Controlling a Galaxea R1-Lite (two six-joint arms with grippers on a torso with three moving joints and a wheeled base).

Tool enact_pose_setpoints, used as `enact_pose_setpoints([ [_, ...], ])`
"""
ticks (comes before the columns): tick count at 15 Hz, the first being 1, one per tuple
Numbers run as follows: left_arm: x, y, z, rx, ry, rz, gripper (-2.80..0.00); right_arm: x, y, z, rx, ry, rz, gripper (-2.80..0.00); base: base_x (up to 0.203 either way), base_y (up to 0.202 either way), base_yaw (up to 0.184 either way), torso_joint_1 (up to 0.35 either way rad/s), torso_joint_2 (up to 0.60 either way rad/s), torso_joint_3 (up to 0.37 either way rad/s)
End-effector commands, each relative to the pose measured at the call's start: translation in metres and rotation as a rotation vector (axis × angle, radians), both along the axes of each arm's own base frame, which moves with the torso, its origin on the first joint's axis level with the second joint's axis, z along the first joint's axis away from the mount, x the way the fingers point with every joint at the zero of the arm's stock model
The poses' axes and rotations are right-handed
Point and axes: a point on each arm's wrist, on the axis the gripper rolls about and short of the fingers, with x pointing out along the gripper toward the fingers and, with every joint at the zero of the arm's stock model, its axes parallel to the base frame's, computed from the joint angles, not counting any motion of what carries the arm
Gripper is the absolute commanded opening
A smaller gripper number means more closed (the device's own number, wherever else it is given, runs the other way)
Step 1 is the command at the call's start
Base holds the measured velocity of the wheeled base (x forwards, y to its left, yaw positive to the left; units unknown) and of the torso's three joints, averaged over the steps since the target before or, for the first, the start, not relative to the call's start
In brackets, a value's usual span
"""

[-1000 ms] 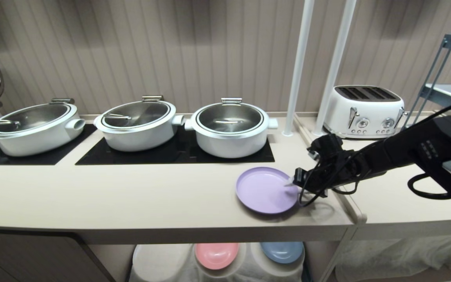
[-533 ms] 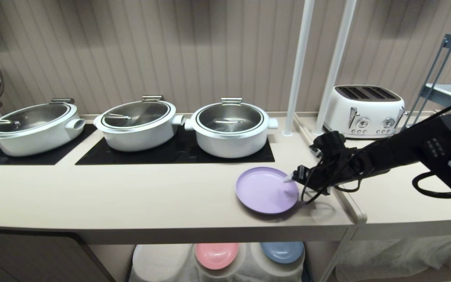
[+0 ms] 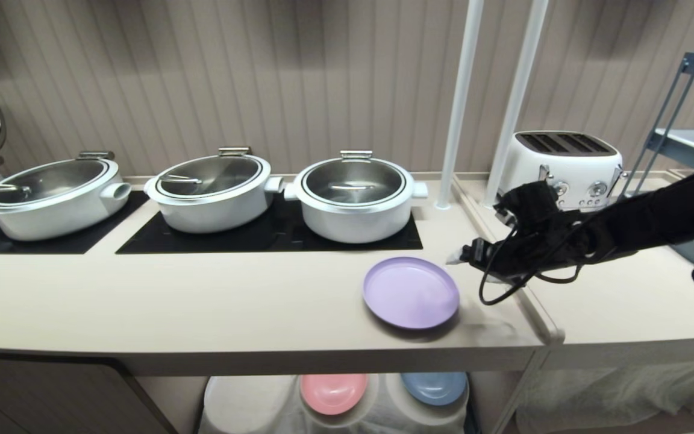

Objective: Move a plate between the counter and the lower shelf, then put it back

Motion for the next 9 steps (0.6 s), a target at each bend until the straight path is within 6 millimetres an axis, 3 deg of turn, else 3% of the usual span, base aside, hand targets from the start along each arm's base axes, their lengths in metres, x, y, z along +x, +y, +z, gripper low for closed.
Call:
enact_pose_setpoints([
  [1, 0.0, 0.0, 0.0, 0.0, -0.001, 0.0, -2.8, -0.017, -0.004, 0.019, 0.007, -0.03, -0.002, 0.0, 0.0, 0.0, 0.0, 0.0, 0.0, 0.0],
  [2, 0.0, 0.0, 0.0, 0.0, -0.001, 0.0, -2.8, -0.023, -0.005, 0.023, 0.002, -0.032, -0.008, 0.0, 0.0, 0.0, 0.0, 0.0, 0.0, 0.0],
  [3, 0.0, 0.0, 0.0, 0.0, -0.001, 0.0, -2.8, -0.031, -0.007, 0.025, -0.006, -0.033, -0.015, -2.8, 0.0, 0.0, 0.0, 0.0, 0.0, 0.0],
  [9, 0.0, 0.0, 0.0, 0.0, -0.001, 0.0, -2.8, -0.069, -0.016, 0.046, -0.013, -0.053, -0.02, -2.8, 0.0, 0.0, 0.0, 0.0, 0.0, 0.0],
])
